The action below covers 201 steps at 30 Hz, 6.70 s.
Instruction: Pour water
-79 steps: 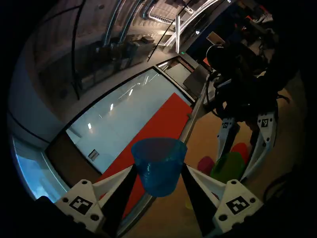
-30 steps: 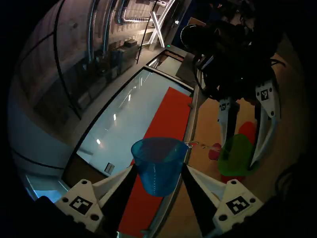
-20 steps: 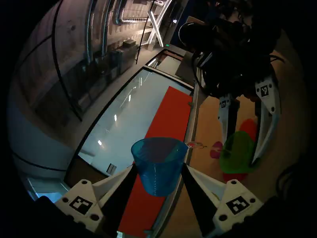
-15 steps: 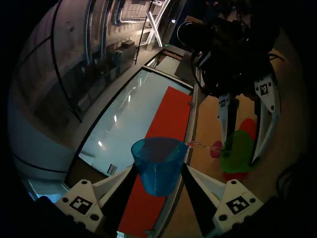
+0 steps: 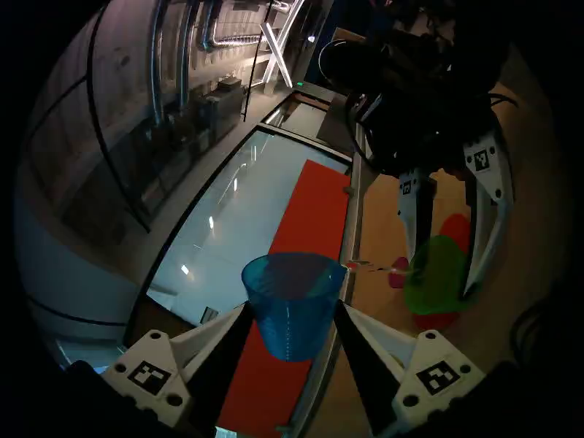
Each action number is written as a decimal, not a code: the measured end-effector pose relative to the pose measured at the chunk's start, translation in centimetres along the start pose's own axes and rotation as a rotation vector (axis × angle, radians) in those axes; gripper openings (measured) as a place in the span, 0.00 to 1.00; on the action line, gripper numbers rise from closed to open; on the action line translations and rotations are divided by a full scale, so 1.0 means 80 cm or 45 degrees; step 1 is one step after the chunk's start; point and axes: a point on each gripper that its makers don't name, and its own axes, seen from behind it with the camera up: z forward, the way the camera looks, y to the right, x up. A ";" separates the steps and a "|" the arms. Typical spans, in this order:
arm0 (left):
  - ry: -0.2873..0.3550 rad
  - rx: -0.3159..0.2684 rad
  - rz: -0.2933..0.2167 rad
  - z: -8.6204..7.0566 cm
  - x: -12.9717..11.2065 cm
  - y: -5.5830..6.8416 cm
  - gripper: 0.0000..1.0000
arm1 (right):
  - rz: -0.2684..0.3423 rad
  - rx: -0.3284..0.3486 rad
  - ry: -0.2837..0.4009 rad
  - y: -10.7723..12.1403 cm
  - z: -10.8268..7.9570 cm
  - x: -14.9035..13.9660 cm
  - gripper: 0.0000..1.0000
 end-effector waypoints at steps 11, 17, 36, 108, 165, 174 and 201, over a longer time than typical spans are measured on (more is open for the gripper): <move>-0.003 -0.008 0.036 -0.002 0.002 -0.001 0.79 | -0.007 -0.002 0.001 0.001 0.000 0.002 0.90; -0.003 -0.003 0.064 -0.003 0.004 -0.004 0.79 | -0.014 -0.002 0.004 -0.001 0.000 0.004 0.90; 0.014 -0.003 0.138 -0.002 0.018 0.000 0.79 | -0.016 -0.003 0.012 -0.001 0.000 0.006 0.90; 0.046 0.097 0.447 -0.008 0.038 -0.011 0.79 | -0.030 -0.005 0.017 -0.001 -0.001 0.006 0.89; 0.013 0.003 -0.635 0.000 -0.023 -0.010 0.79 | -0.041 -0.029 0.038 -0.001 -0.008 0.016 0.89; 0.033 -0.041 -0.992 -0.002 -0.029 -0.010 0.79 | -0.044 -0.037 0.051 0.001 -0.012 0.018 0.89; -0.091 -0.200 -1.299 -0.009 -0.068 0.044 0.79 | -0.060 -0.040 0.026 -0.001 -0.016 0.018 0.89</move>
